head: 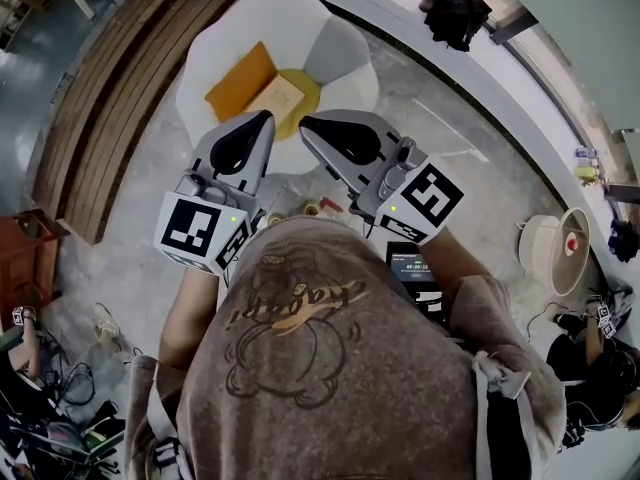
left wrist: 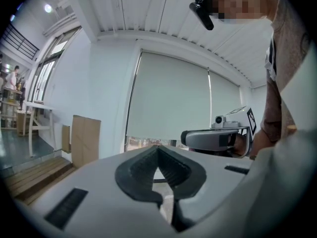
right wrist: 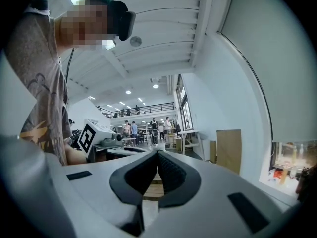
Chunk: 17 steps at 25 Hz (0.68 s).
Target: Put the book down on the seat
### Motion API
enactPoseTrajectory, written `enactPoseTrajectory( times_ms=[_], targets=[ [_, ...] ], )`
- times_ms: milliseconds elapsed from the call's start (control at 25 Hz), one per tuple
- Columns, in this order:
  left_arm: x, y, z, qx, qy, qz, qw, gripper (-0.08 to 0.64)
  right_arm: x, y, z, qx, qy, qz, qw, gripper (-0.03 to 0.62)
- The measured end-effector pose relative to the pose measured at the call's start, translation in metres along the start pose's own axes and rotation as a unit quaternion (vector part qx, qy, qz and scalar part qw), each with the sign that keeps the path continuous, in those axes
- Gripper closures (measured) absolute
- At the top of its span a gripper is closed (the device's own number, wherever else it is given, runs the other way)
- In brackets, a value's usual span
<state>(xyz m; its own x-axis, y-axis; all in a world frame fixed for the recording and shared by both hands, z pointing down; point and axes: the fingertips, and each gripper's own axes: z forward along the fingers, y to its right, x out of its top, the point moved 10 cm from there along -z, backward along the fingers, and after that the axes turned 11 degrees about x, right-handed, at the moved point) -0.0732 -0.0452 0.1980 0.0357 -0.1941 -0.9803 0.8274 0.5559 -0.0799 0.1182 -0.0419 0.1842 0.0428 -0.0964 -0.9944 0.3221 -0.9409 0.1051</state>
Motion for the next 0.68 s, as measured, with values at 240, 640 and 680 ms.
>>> enactPoseTrajectory(
  times_ms=[240,640,680],
  targets=[
    [-0.005,-0.005,0.008,0.002,-0.003,-0.001,1.0,0.555,0.001,0.013,0.006,0.015,-0.005,-0.011,1.0,0.572],
    [-0.005,-0.014,0.014,0.006,-0.009,-0.001,0.9999,0.555,-0.002,0.024,0.016,0.021,-0.006,-0.005,1.0,0.572],
    [-0.006,-0.015,0.015,0.006,-0.009,-0.001,0.9999,0.555,-0.003,0.025,0.016,0.02,-0.006,-0.005,1.0,0.572]
  ],
)
